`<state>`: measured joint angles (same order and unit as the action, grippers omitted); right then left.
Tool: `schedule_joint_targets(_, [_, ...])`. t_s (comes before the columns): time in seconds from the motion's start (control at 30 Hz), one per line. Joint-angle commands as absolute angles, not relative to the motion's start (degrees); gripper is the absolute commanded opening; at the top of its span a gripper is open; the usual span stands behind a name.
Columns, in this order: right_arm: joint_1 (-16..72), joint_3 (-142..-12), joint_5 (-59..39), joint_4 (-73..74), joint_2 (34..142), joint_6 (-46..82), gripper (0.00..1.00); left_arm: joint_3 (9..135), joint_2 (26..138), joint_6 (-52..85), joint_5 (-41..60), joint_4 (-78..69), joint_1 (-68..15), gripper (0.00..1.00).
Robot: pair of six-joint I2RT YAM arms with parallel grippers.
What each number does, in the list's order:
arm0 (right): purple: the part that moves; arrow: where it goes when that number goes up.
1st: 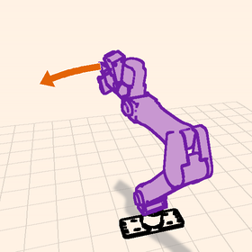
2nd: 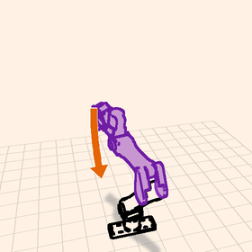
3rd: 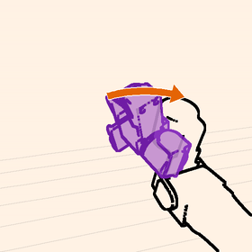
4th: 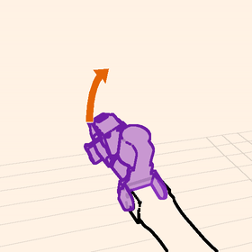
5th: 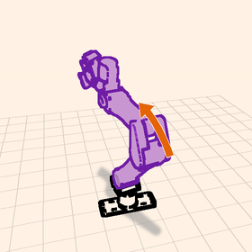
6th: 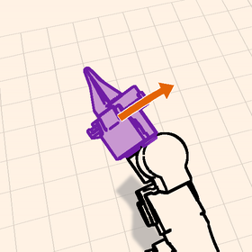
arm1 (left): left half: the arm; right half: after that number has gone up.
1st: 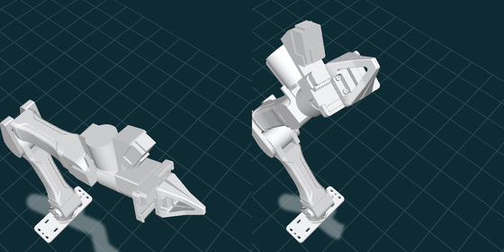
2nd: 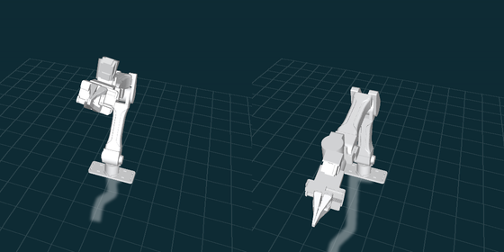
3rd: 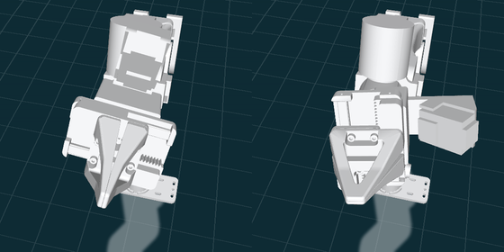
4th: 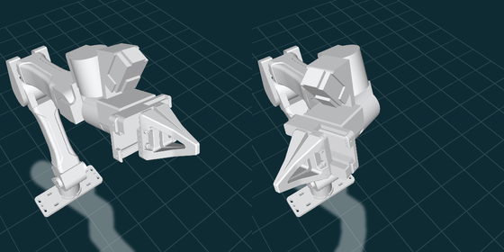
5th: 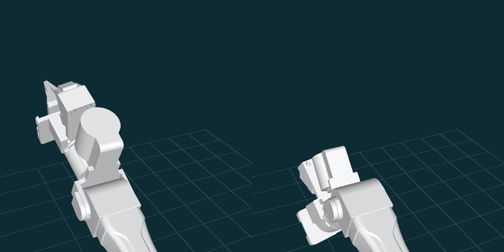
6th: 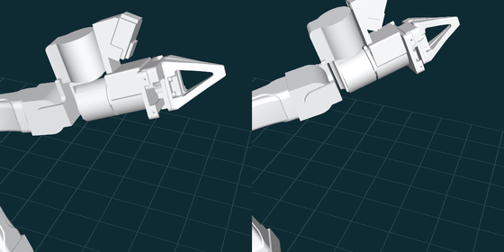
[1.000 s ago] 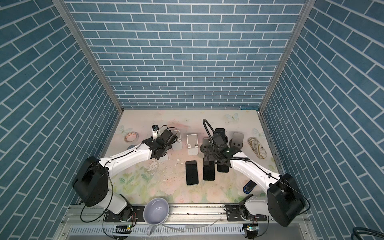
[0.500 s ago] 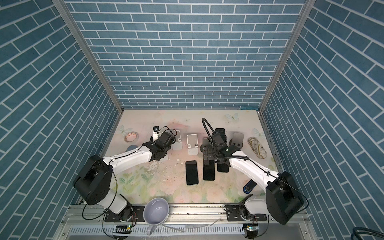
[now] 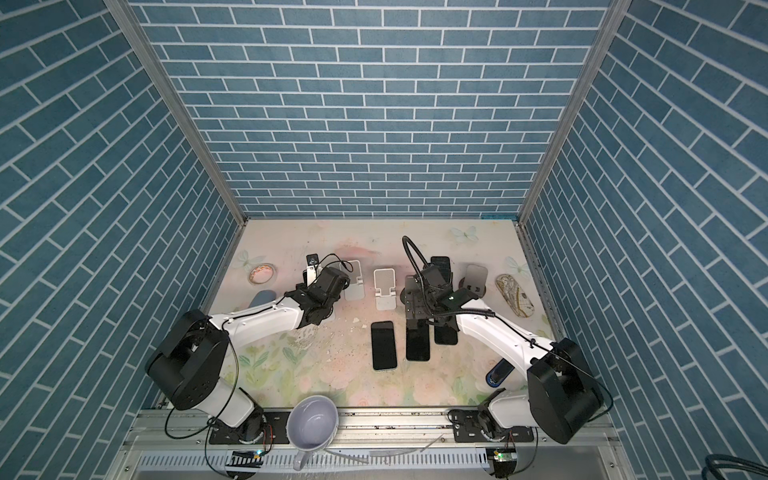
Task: Remove the phone from the phone stand
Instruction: 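Lift the teal-framed phone off the white stand with the left gripper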
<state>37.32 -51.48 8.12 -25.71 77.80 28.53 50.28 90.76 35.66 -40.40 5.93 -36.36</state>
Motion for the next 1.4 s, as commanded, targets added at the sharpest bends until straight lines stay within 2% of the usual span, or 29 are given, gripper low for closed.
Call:
schedule_joint_targets(0.0, [37.16, -54.75, 7.82, -27.42, 78.13, 29.78, 0.99, 48.63, 91.14, 33.84, -41.12, 3.78, -35.51, 0.63])
schedule_joint_targets(0.17, [37.14, -54.84, 7.6, -27.35, 78.13, 30.28, 0.99, 48.26, 90.76, 33.78, -41.05, 4.0, -35.54, 0.49])
schedule_joint_targets(0.37, [37.18, -55.11, 6.79, -26.9, 78.83, 30.76, 0.99, 47.9, 88.73, 33.9, -40.3, 5.21, -35.53, 0.41])
schedule_joint_targets(1.0, [37.16, -54.4, 5.18, -24.89, 77.34, 30.4, 0.99, 47.76, 76.99, 32.37, -36.72, 8.85, -36.3, 0.4])
schedule_joint_targets(1.37, [37.18, -53.94, 7.09, -26.68, 74.31, 29.89, 0.99, 52.82, 74.36, 32.63, -34.31, 15.29, -39.29, 0.4])
